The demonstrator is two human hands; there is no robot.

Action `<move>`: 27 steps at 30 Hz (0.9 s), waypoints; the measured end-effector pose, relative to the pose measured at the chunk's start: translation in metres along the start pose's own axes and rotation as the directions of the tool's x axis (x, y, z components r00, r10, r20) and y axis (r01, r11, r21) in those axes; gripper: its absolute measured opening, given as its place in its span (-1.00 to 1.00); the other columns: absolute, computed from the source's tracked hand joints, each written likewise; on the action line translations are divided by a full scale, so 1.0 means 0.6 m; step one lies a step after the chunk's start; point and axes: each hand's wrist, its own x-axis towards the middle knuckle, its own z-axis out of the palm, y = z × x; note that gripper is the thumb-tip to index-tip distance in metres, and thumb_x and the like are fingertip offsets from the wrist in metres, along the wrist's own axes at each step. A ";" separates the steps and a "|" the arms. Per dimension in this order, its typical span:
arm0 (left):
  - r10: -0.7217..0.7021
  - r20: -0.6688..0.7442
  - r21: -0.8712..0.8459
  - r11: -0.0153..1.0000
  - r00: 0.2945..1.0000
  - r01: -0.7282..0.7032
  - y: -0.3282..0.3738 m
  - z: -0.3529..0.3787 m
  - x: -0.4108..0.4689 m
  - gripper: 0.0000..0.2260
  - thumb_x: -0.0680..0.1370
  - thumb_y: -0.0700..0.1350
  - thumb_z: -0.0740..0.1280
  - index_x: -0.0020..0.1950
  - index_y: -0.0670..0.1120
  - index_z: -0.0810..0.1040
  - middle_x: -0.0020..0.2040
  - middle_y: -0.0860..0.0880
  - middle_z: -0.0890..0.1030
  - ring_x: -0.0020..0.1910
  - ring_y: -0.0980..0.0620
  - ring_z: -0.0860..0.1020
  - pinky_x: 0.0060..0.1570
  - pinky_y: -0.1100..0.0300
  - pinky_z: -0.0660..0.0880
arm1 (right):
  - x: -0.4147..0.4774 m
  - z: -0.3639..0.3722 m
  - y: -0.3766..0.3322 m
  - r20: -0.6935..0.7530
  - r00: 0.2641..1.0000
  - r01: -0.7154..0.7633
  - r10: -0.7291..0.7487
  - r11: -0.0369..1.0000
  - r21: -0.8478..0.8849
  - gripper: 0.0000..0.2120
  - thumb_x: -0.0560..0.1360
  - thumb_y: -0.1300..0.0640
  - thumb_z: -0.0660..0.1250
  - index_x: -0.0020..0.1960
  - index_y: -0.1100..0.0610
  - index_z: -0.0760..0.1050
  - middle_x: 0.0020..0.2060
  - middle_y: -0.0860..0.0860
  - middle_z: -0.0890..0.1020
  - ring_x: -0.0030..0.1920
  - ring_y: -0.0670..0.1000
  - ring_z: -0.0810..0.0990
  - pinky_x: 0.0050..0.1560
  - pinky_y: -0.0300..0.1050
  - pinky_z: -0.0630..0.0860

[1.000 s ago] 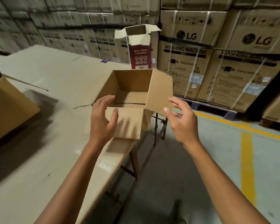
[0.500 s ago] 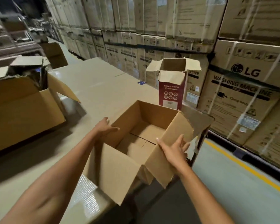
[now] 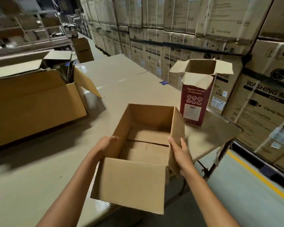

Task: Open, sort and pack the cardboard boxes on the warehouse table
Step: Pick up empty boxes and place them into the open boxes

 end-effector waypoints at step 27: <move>-0.074 -0.446 -0.740 0.591 0.892 -0.321 -0.205 -0.153 -0.288 -0.61 0.58 -0.05 0.33 0.38 -0.11 0.41 0.18 -0.15 0.59 0.01 -0.09 0.61 -0.25 0.12 0.55 | -0.139 0.216 -0.041 0.510 0.800 0.398 -0.315 0.916 -0.057 -0.17 0.16 -0.23 0.41 0.37 0.10 0.49 0.24 0.09 0.60 0.13 0.04 0.61 -0.16 -0.19 0.51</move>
